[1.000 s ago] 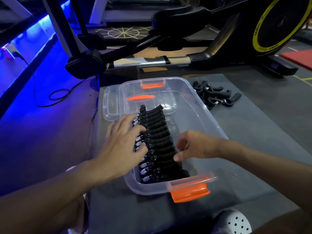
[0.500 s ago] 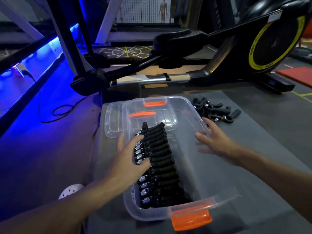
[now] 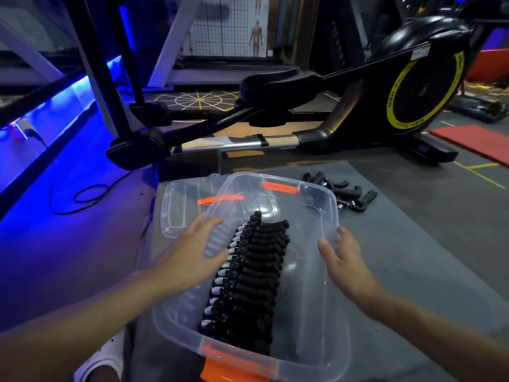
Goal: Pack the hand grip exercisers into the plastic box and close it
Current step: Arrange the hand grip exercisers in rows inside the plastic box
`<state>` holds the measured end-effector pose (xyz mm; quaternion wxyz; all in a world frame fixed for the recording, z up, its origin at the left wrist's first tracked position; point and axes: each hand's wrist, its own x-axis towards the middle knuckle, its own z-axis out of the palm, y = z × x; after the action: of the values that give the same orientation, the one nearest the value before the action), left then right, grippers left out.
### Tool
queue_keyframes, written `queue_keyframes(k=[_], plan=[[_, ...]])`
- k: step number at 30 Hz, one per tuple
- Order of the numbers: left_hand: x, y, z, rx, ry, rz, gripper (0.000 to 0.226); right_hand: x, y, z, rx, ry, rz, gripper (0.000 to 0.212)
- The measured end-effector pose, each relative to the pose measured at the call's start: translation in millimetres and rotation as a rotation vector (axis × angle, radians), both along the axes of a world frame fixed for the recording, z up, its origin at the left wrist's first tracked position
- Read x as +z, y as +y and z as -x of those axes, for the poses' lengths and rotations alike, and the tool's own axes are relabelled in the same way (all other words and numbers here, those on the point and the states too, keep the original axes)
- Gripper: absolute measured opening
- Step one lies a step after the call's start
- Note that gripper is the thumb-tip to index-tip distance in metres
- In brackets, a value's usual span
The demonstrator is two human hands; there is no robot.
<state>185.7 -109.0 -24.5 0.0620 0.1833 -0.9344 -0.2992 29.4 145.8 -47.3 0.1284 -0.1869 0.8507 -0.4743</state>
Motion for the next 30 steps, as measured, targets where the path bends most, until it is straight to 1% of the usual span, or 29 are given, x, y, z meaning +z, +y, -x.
queue_keyframes(k=[2,5,7,9,12,13,14,17,18,20,22,24,25,26,27,28,29,30], plan=[[-0.3,11.4,-10.2,0.041,-0.012,0.057,0.078,7.6,-11.2,22.3,-0.034,0.101,-0.092,0.060],[1.4,27.8,-27.0,0.076,-0.011,0.131,0.069,18.1,-33.9,60.7,-0.004,0.242,-0.168,0.057],[3.8,36.1,-36.7,0.102,-0.031,0.170,0.061,19.9,-48.4,84.0,0.013,0.243,-0.216,0.060],[5.4,41.7,-44.1,0.118,-0.067,0.213,0.058,19.5,-57.9,100.7,0.035,0.257,-0.287,0.065],[4.5,40.9,-51.3,0.110,-0.023,0.220,0.068,17.3,-64.8,118.5,0.075,0.314,-0.347,0.067],[3.5,38.7,-52.6,0.118,0.014,0.194,0.069,18.0,-66.3,120.1,0.064,0.309,-0.320,0.067],[1.8,36.2,-53.7,0.123,0.049,0.172,0.067,19.6,-68.0,119.9,0.034,0.279,-0.243,0.065],[-1.1,35.0,-53.7,0.132,0.095,0.152,0.061,27.3,-72.1,112.2,-0.129,0.175,0.053,0.051],[-1.1,35.9,-53.0,0.135,0.105,0.156,0.061,28.8,-71.3,108.5,-0.173,0.155,0.100,0.049],[-1.5,38.9,-52.2,0.128,0.115,0.170,0.061,26.8,-64.3,99.3,-0.204,0.103,0.125,0.053],[-2.0,39.4,-52.5,0.124,0.110,0.167,0.062,19.7,-54.3,88.2,-0.140,0.062,0.069,0.060],[-2.4,38.0,-51.9,0.093,0.097,0.181,0.064,16.2,-47.1,75.8,-0.062,0.071,-0.028,0.063],[-2.4,36.7,-50.3,0.060,0.078,0.198,0.064,16.3,-45.5,71.7,-0.042,0.144,-0.117,0.063],[-1.9,34.3,-47.5,0.025,0.055,0.219,0.064,18.6,-46.7,67.0,-0.027,0.274,-0.228,0.064],[-0.4,30.4,-43.7,-0.005,0.034,0.235,0.066,21.1,-51.1,60.9,0.006,0.447,-0.355,0.062],[1.6,25.3,-38.8,-0.025,0.023,0.241,0.067,24.8,-58.0,53.6,0.080,0.605,-0.424,0.058],[3.8,20.2,-33.8,-0.035,0.019,0.241,0.068,29.1,-67.3,44.2,0.195,0.654,-0.425,0.052],[5.4,14.5,-28.6,-0.041,0.018,0.244,0.067,34.2,-76.6,30.8,0.345,0.559,-0.388,0.047]])
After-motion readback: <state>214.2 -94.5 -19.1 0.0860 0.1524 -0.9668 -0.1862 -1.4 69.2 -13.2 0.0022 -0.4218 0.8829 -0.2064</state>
